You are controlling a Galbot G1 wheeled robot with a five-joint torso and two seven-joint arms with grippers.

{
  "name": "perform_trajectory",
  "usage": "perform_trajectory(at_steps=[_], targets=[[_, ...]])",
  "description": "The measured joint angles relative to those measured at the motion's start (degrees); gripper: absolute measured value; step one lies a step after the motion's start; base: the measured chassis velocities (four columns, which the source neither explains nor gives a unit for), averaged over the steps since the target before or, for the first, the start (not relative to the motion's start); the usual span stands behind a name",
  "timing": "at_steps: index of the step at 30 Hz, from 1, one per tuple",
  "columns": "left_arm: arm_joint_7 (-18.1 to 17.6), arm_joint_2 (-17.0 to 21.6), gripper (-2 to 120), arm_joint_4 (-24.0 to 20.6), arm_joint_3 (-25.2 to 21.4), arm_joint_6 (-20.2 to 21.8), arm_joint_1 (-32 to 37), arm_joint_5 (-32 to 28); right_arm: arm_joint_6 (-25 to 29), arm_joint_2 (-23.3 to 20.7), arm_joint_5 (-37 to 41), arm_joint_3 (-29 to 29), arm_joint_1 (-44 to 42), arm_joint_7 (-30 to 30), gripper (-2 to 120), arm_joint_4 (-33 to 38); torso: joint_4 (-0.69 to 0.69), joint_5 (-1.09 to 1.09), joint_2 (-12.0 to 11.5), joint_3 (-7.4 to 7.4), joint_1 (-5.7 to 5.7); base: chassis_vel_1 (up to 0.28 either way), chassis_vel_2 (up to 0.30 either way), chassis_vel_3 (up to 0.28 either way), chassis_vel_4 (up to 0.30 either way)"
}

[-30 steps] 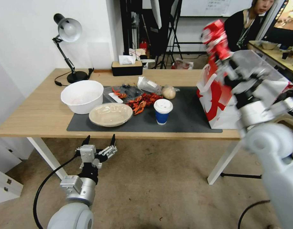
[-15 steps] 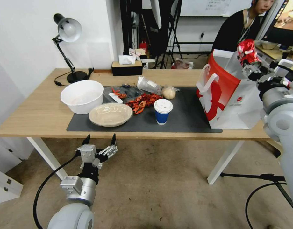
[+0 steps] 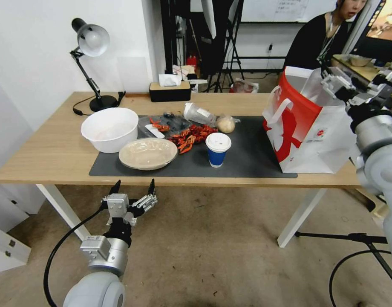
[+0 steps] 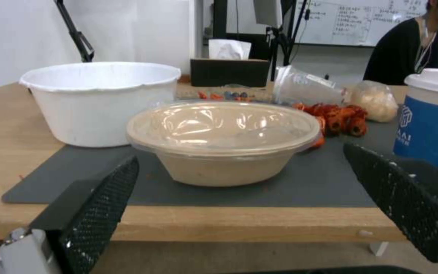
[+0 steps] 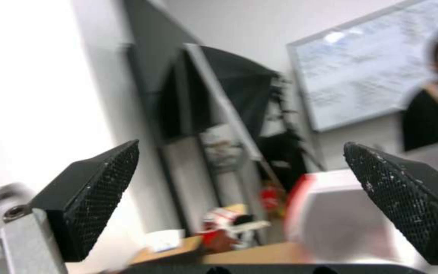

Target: Pick up the trash from the table and place it into the takeout bag.

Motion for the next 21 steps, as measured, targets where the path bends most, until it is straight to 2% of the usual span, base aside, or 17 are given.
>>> perform_trajectory(at_steps=[2, 4, 6, 7, 8, 10, 12, 13, 14, 16, 21], targets=[[0.01, 0.04, 100, 0.06, -0.02, -0.15, -0.03, -0.01, 1.09, 0.22, -2.22, -0.63, -2.50, -1.80, 100, 1.68, 0.00, 0.00, 0.01, 0.00, 0.00, 0.000, 0.000, 0.000, 0.000], [0.03, 0.13, 100, 0.36, -0.06, -0.38, -0.15, -0.04, 3.17, 1.33, -9.01, -2.33, -7.82, -5.23, 100, 4.23, 0.00, 0.01, 0.01, 0.00, -0.01, 0.000, 0.000, 0.000, 0.000], [0.03, 0.14, 100, 0.42, -0.07, -0.44, -0.18, -0.04, 3.53, 1.62, -10.43, -2.64, -8.86, -5.72, 100, 4.60, 0.00, 0.00, 0.01, 0.00, -0.01, 0.000, 0.000, 0.000, 0.000], [0.05, 0.28, 100, 0.67, -0.10, -0.77, -0.24, -0.06, 5.49, 3.05, -17.24, -3.88, -13.60, -7.43, 100, 5.61, 0.02, 0.00, 0.01, 0.00, -0.01, 0.000, 0.000, 0.000, 0.000], [0.05, 0.28, 100, 0.67, -0.10, -0.77, -0.24, -0.06, 5.49, 3.05, -17.24, -3.88, -13.60, -7.43, 100, 5.61, 0.02, 0.00, 0.01, 0.00, -0.01, 0.000, 0.000, 0.000, 0.000], [0.05, 0.51, 100, 1.06, -0.19, -1.22, -0.25, -0.08, 9.23, 5.12, -25.18, -5.00, -20.34, -8.33, 100, 5.60, -0.01, 0.02, 0.01, 0.00, -0.01, 0.000, 0.000, 0.000, 0.000], [0.05, 0.55, 100, 1.15, -0.21, -1.30, -0.27, -0.08, 9.97, 5.46, -26.54, -5.15, -21.48, -8.18, 100, 5.39, -0.01, 0.01, 0.01, 0.00, -0.01, 0.000, 0.000, 0.000, 0.000], [0.05, 0.57, 100, 1.43, -0.22, -1.47, -0.33, -0.09, 12.44, 6.53, -30.37, -5.52, -25.00, -7.33, 100, 4.21, 0.01, 0.02, 0.01, 0.00, -0.02, 0.000, 0.000, 0.000, 0.000], [0.05, 0.57, 100, 1.43, -0.22, -1.47, -0.33, -0.09, 12.44, 6.53, -30.37, -5.52, -25.00, -7.33, 100, 4.21, 0.01, 0.02, 0.01, 0.00, -0.02, 0.000, 0.000, 0.000, 0.000], [0.05, 0.57, 100, 1.78, -0.21, -1.65, -0.57, -0.10, 15.76, 8.03, -35.03, -6.26, -29.73, -5.35, 100, 1.93, 0.00, 0.02, 0.01, 0.00, -0.01, 0.000, 0.000, 0.000, 0.000], [0.04, 0.63, 100, 2.27, -0.21, -1.74, -0.97, -0.12, 21.13, 10.24, -38.14, -8.87, -36.57, -2.39, 100, -2.67, -0.02, 0.01, 0.01, 0.00, -0.02, 0.000, 0.000, 0.000, 0.000]])
